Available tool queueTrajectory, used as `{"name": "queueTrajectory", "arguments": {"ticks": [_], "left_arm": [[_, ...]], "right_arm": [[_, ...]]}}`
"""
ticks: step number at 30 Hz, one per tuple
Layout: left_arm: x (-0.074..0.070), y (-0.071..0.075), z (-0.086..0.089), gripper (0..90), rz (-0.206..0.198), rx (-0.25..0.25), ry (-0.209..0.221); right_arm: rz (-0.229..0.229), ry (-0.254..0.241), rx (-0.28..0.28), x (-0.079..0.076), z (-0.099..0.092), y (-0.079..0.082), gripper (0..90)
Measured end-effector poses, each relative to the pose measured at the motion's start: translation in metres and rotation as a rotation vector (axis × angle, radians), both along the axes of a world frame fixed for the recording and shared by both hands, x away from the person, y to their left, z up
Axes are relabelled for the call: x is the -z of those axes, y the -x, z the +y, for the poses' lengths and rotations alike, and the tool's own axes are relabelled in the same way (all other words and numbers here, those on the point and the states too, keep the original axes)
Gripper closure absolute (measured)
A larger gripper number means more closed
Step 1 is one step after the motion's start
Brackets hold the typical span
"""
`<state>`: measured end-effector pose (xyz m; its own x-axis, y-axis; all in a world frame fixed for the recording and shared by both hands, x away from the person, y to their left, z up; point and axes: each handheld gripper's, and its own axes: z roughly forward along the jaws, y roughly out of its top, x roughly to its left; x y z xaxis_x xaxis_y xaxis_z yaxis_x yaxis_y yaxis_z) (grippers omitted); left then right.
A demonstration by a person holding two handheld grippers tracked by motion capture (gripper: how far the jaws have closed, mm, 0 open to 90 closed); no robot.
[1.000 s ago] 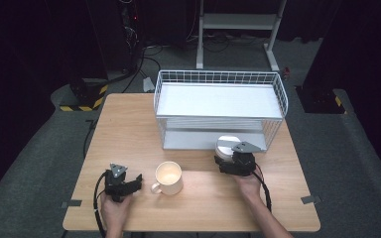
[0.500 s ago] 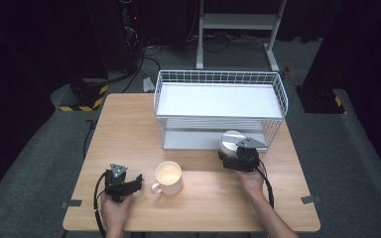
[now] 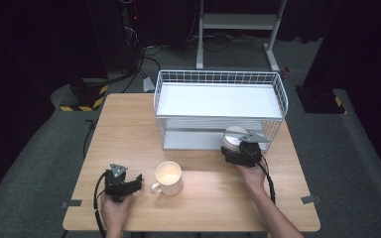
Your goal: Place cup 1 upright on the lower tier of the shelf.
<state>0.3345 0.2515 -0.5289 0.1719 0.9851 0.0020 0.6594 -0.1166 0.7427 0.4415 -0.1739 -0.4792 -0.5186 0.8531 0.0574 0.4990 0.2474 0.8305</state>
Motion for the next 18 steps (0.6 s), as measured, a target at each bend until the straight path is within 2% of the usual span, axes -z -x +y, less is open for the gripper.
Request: {"name": "queueTrajectory", "arguments": {"ticks": [11,15,18], "left_arm": [[0.0,0.0,0.0,21.3,0.0,-0.001,-0.001],[0.0,0.0,0.0,21.3,0.0,-0.001,-0.001],[0.0,0.0,0.0,21.3,0.0,-0.001,-0.001]], "right_arm": [[0.022,-0.007,0.031,0.002,0.0,-0.011,18.6],[0.003,-0.001,0.039,0.0,0.005,-0.015,18.6],[0.014,-0.005,0.045,0.002,0.005,-0.019,18.6]]}}
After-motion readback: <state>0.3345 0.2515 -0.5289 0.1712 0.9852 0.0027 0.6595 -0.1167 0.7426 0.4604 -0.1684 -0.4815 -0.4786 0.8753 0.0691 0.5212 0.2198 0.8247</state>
